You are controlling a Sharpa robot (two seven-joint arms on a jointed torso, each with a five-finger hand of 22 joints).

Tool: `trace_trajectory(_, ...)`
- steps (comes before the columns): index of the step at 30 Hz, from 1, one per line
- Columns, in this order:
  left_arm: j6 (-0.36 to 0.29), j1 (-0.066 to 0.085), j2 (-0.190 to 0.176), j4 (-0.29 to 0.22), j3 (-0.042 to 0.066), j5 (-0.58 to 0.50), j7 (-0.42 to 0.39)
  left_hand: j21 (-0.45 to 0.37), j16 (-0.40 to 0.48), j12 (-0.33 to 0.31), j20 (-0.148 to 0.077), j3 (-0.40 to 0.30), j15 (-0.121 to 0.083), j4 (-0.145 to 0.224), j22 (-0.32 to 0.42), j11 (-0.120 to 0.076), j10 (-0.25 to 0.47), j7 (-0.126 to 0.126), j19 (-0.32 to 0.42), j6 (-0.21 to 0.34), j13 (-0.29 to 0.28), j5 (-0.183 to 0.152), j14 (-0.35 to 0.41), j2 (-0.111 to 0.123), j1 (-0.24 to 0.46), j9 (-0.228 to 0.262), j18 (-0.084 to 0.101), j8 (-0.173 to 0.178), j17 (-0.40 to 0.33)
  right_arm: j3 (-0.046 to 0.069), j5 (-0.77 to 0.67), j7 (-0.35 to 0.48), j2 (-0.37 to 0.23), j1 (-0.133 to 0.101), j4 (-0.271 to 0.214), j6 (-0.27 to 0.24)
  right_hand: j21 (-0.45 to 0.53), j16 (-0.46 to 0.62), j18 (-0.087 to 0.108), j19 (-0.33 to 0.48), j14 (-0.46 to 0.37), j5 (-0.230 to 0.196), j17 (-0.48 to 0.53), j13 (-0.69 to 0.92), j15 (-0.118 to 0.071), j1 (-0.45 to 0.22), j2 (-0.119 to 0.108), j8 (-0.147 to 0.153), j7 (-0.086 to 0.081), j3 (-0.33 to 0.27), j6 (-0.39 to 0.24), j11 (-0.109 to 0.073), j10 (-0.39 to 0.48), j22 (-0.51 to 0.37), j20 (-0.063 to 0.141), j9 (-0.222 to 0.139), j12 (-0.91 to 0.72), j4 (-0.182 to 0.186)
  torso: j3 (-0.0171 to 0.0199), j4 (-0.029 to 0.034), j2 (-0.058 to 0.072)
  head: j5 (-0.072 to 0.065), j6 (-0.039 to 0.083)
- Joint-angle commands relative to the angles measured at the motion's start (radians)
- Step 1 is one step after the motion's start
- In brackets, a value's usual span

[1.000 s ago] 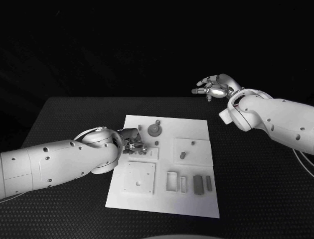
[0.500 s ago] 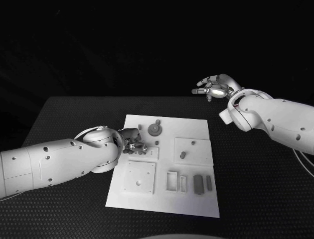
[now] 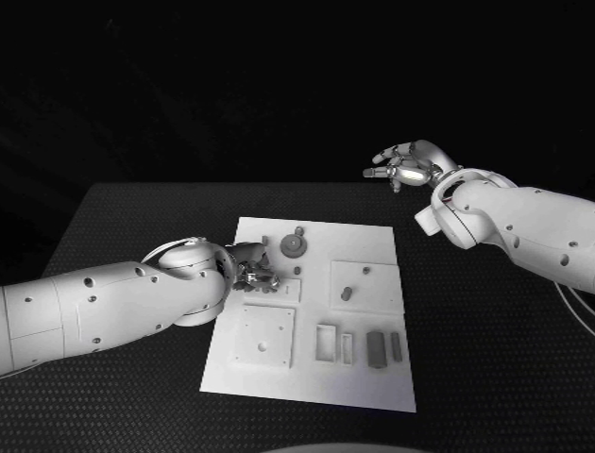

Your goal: Assemble the parts on the task board

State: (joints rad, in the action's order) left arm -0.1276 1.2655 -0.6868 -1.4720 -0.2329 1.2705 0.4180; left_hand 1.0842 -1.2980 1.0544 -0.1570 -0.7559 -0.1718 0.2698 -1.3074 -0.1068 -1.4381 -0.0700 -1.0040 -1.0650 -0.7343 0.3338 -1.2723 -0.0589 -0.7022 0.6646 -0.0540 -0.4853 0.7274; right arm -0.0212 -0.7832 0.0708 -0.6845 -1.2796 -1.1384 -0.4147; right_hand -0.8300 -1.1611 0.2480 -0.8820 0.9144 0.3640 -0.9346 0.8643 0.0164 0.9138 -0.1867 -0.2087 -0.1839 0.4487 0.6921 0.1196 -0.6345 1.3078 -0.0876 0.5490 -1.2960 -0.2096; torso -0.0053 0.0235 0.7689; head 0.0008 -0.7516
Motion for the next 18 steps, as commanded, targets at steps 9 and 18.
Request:
trace_trajectory(9,0.059,-0.008,0.017,0.003,-0.005,-0.003,-0.001,0.006,-0.01,0.01,-0.112,0.002,-0.015,0.0,-0.014,-0.032,0.032,0.1,0.001,-0.178,0.002,0.008,-0.011,-0.02,-0.004,-0.004,-0.016,-0.005,-0.003,0.001,0.0,0.006,0.003,0.001,-0.001,0.013,0.005,-0.004,0.014,-0.001,-0.007,0.004,0.002,-0.003,-0.001,-0.007,0.006,-0.006,-0.044,-0.004,0.005,0.001,0.005,0.018,-0.006,-0.002,-0.007,0.0,0.0004,-0.0012,0.001,0.003,0.002)
trace_trajectory(18,0.082,-0.007,0.024,0.012,-0.004,-0.007,0.007,0.008,-0.018,0.017,-0.111,-0.001,-0.012,0.013,-0.015,-0.034,0.033,0.102,0.003,-0.181,0.004,0.049,-0.012,-0.032,0.003,-0.006,-0.016,-0.009,-0.004,0.001,0.0,0.006,0.004,0.001,0.0,0.014,0.005,-0.004,0.014,-0.001,-0.007,0.004,0.003,-0.003,-0.001,-0.007,0.006,-0.006,-0.044,-0.004,0.005,0.001,0.005,0.018,-0.006,-0.002,-0.008,0.0,0.0009,-0.0008,0.0,0.004,0.002)
